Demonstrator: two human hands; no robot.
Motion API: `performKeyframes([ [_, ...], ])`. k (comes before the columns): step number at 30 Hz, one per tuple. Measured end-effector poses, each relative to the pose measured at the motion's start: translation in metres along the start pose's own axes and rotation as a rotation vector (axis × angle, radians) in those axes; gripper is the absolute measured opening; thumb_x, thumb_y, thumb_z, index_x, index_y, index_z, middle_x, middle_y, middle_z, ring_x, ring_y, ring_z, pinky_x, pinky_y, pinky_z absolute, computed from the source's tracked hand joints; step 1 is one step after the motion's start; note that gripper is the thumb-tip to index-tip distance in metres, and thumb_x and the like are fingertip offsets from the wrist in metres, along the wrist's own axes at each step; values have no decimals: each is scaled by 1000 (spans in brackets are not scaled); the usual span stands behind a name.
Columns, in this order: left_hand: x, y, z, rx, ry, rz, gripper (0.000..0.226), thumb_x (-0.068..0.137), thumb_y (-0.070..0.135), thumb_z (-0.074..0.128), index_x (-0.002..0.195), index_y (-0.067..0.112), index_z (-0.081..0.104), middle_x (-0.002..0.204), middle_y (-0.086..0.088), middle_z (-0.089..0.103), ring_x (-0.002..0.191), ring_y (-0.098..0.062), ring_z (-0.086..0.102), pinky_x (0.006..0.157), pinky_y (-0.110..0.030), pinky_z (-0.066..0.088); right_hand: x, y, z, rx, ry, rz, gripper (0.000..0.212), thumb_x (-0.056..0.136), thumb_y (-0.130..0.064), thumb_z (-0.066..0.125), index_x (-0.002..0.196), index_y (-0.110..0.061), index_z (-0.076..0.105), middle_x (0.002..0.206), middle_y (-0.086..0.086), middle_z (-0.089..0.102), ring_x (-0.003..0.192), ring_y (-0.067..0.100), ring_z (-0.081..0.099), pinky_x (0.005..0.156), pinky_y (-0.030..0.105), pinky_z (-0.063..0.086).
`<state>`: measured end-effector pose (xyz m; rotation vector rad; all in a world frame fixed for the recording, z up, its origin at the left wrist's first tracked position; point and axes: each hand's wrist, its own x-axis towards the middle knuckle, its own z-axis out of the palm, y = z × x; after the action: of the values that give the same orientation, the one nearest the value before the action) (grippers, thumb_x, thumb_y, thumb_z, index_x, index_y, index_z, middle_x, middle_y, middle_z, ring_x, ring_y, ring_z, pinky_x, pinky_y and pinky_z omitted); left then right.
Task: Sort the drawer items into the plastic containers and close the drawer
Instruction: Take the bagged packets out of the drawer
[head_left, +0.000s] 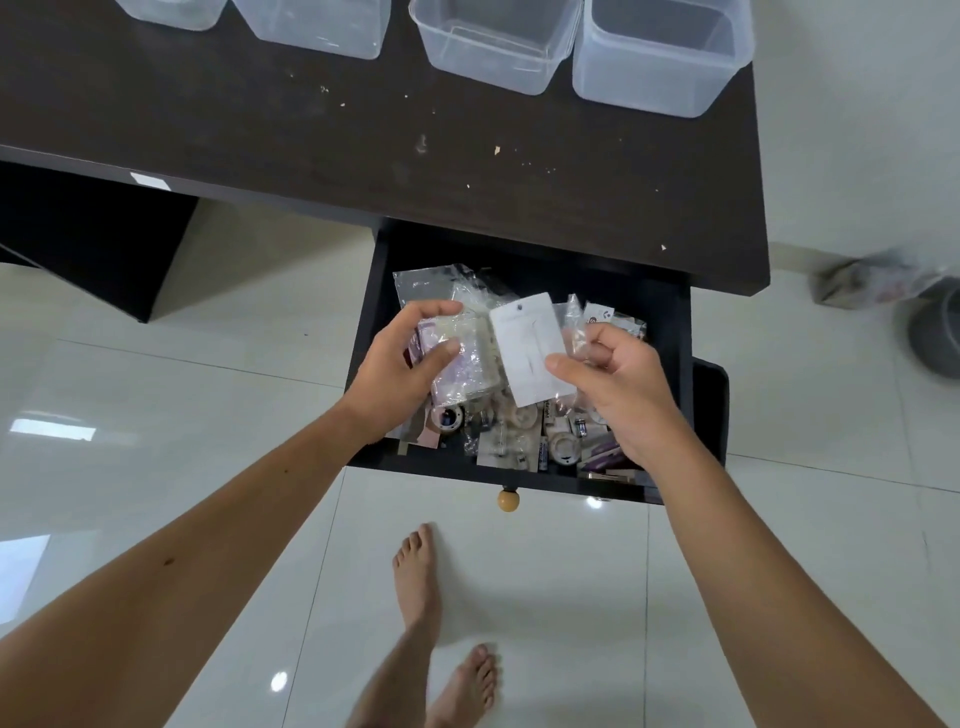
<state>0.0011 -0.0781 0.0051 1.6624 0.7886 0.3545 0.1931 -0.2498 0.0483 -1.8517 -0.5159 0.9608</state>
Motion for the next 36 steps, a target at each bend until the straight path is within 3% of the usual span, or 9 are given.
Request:
performKeyframes([
  [3, -5, 7, 8, -171, -69, -19, 32, 103, 17, 66, 133, 28, 61, 133, -3, 67, 118, -27, 71, 88, -44, 65, 2, 7, 12, -91, -2, 11, 27, 89, -21, 86, 112, -20, 71, 100, -7, 83, 91, 11, 79, 87, 39, 66],
  [7, -5, 10, 14, -190, -84, -22, 50, 89, 11, 81, 132, 26, 60, 132, 2, 65, 118, -18, 70, 80, -46, 67, 3, 14, 25, -108, -10, 19, 37, 82, -29, 92, 111, -24, 69, 100, -7, 83, 93, 17, 80, 90, 51, 65],
  [13, -4, 8, 12, -188, -77, 10, 46, 98, 6, 71, 138, 24, 56, 133, 0, 63, 125, -26, 65, 85, -40, 66, 5, 14, 33, -152, 35, -22, 51, 75, -38, 97, 113, -31, 65, 96, -2, 79, 90, 16, 77, 87, 41, 65],
  [19, -4, 16, 25, -230, -60, 9, 59, 86, 27, 81, 140, 25, 56, 131, 3, 65, 119, -14, 68, 92, -36, 63, 7, 13, 38, -332, 70, -120, 64, 69, -49, 97, 119, -30, 62, 87, -2, 66, 75, 12, 63, 73, 35, 58],
  [24, 5, 12, 35, -230, 34, -10, 53, 88, 8, 84, 133, 23, 60, 128, 5, 67, 119, -21, 70, 97, -49, 62, 5, 14, 38, -389, 31, -133, 75, 67, -52, 97, 128, -29, 59, 84, -7, 65, 77, 7, 64, 73, 25, 51],
  [28, 9, 12, 25, -261, 67, -32, 49, 96, -3, 71, 137, 18, 57, 132, -1, 65, 115, -24, 72, 92, -51, 64, 6, 20, 15, -386, 74, -149, 61, 80, -54, 87, 129, -27, 64, 101, -9, 68, 88, 9, 68, 81, 28, 59],
  [31, 15, 2, 17, -282, 84, -78, 48, 98, -6, 66, 134, 25, 59, 137, -4, 64, 112, -31, 72, 93, -63, 60, 16, 32, -12, -565, 191, -198, 33, 96, -25, 78, 127, -19, 71, 117, -4, 63, 94, 14, 68, 90, 38, 63],
  [34, 19, -8, 13, -239, 42, -98, 53, 96, -7, 61, 129, 34, 63, 138, 6, 65, 96, -38, 58, 83, -84, 48, 33, 40, -27, -818, 217, -193, 40, 101, -14, 70, 141, -10, 64, 145, 4, 52, 127, 26, 60, 108, 43, 56],
  [36, 18, -12, 15, -215, 15, -94, 56, 96, -10, 57, 128, 35, 63, 138, 13, 65, 97, -37, 52, 78, -81, 47, 46, 41, -29, -948, 190, -194, 55, 103, -15, 68, 155, -8, 51, 163, 8, 40, 147, 31, 41, 118, 46, 46],
])
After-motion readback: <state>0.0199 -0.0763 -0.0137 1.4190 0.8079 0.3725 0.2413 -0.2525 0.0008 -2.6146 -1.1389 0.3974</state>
